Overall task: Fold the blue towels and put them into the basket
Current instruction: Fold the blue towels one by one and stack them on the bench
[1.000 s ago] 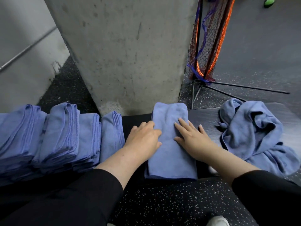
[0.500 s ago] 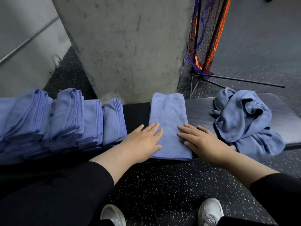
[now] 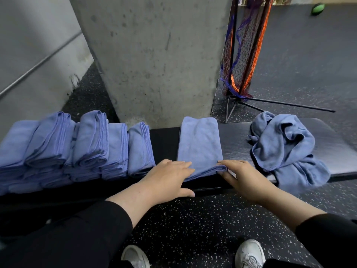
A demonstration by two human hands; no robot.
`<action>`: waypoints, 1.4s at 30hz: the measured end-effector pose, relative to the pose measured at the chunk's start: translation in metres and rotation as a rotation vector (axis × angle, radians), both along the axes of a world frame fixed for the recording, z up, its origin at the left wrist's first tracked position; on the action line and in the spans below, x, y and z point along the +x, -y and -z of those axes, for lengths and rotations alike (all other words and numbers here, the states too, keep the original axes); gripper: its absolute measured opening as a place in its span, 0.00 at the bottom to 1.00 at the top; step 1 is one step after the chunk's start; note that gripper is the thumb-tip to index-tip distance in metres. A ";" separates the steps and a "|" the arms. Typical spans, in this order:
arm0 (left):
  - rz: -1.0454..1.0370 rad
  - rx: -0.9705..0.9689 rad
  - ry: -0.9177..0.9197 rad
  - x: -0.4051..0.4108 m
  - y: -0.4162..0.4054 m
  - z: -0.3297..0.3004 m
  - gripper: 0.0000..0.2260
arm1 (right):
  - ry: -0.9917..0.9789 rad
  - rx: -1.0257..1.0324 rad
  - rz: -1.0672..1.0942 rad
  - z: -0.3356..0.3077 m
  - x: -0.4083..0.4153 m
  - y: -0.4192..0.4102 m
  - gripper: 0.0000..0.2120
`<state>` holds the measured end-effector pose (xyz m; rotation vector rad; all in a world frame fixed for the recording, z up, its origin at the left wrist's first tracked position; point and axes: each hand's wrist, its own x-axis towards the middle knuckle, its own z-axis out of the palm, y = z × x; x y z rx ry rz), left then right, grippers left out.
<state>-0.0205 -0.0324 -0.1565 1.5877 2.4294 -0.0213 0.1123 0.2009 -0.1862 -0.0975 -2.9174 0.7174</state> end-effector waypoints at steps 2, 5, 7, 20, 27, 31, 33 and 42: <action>-0.065 0.105 0.014 -0.002 -0.004 0.002 0.15 | 0.051 -0.085 0.071 -0.010 -0.001 0.000 0.13; -0.252 0.283 0.134 -0.002 -0.008 -0.006 0.04 | 0.057 -0.122 0.071 -0.020 -0.001 -0.001 0.11; -0.307 0.315 0.257 -0.002 -0.007 -0.017 0.07 | 0.087 -0.155 0.039 -0.026 0.000 -0.003 0.09; -0.583 0.348 0.553 -0.017 -0.024 -0.039 0.09 | 0.099 -0.269 0.236 -0.037 -0.032 -0.004 0.15; -0.705 0.273 0.409 -0.048 -0.055 -0.021 0.09 | 0.133 -0.086 0.371 -0.028 -0.082 -0.009 0.13; -0.697 0.285 0.178 -0.057 -0.059 -0.018 0.05 | 0.165 -0.011 0.429 -0.020 -0.103 -0.013 0.13; -0.659 0.314 0.015 -0.055 -0.059 -0.017 0.13 | 0.203 0.090 0.461 -0.012 -0.104 -0.012 0.13; -0.236 0.007 -0.035 -0.034 -0.052 0.017 0.30 | -0.148 0.245 0.082 -0.009 -0.084 0.004 0.24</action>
